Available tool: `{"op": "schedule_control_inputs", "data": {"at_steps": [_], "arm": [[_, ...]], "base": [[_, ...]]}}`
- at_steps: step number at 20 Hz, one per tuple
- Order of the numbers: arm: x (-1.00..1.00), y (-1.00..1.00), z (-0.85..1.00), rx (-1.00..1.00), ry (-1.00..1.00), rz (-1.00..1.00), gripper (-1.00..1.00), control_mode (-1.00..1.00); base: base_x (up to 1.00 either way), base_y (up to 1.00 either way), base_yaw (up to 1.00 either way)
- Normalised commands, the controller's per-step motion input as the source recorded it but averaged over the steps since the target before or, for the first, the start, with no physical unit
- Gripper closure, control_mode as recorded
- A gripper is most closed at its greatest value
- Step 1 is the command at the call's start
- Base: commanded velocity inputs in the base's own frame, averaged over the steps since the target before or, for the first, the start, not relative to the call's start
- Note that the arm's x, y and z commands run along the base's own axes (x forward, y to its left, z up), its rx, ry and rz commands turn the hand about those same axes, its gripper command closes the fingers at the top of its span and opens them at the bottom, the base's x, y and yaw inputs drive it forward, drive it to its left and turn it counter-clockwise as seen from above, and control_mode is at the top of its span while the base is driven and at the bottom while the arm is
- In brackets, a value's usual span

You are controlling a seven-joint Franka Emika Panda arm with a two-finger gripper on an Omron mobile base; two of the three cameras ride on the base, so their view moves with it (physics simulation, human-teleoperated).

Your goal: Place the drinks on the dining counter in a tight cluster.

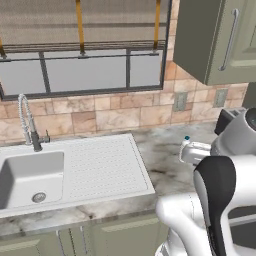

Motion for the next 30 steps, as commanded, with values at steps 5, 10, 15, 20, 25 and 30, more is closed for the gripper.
{"op": "schedule_control_inputs", "data": {"at_steps": [5, 10, 15, 20, 25, 30], "arm": [[0.00, 0.00, 0.00, 0.00, 0.00, 0.00, -1.00, 1.00], [0.00, 0.00, 0.00, 0.00, 0.00, 0.00, -1.00, 1.00], [0.00, 0.00, 0.00, 0.00, 0.00, 0.00, -1.00, 1.00], [0.12, -0.01, 0.00, 0.00, 0.00, 0.00, -1.00, -1.00], [0.77, -0.24, 0.00, 0.00, 0.11, 0.07, -1.00, -1.00], [0.76, -0.21, 0.01, -0.01, 0.22, 0.01, -1.00, -1.00]], "base": [[0.00, 0.00, 0.00], [0.00, 0.00, 0.00], [0.00, 0.00, 0.00], [0.00, 0.00, 0.00], [0.00, 0.00, 0.00], [0.00, 0.00, 0.00]]}}
